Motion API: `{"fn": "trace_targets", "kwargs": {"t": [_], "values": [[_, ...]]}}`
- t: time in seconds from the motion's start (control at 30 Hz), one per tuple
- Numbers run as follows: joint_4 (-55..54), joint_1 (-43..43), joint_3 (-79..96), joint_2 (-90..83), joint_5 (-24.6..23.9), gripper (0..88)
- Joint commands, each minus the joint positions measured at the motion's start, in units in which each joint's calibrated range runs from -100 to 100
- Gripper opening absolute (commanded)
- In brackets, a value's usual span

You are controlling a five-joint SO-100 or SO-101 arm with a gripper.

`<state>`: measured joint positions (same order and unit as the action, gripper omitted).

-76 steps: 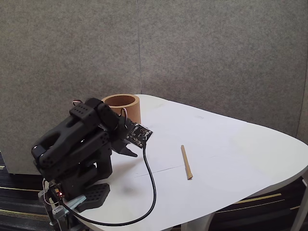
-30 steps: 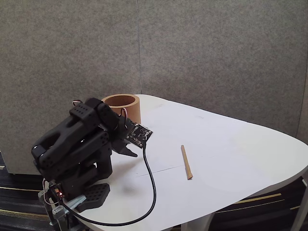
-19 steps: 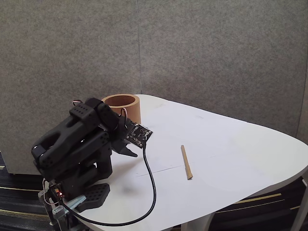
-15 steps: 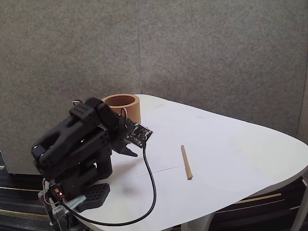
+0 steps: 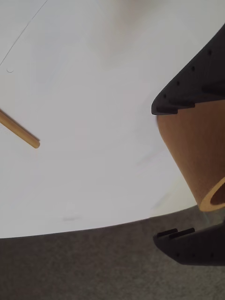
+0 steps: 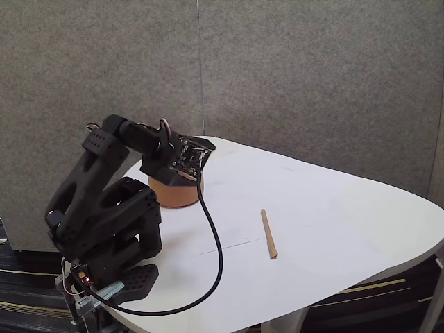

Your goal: Grab the pen and put it in the pen holder.

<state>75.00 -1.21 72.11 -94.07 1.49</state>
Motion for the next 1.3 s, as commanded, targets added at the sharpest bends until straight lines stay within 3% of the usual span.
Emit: {"fn": "trace_targets", "kwargs": {"t": [0.0, 0.97, 1.27], "values": [[-0.2, 0.3, -2.9, -0.1, 0.3, 35.0], [-0.2, 0.4, -13.4, 1.6, 0.0, 35.0], [0.4, 0.4, -29.4, 19.4, -0.1, 35.0]]}}
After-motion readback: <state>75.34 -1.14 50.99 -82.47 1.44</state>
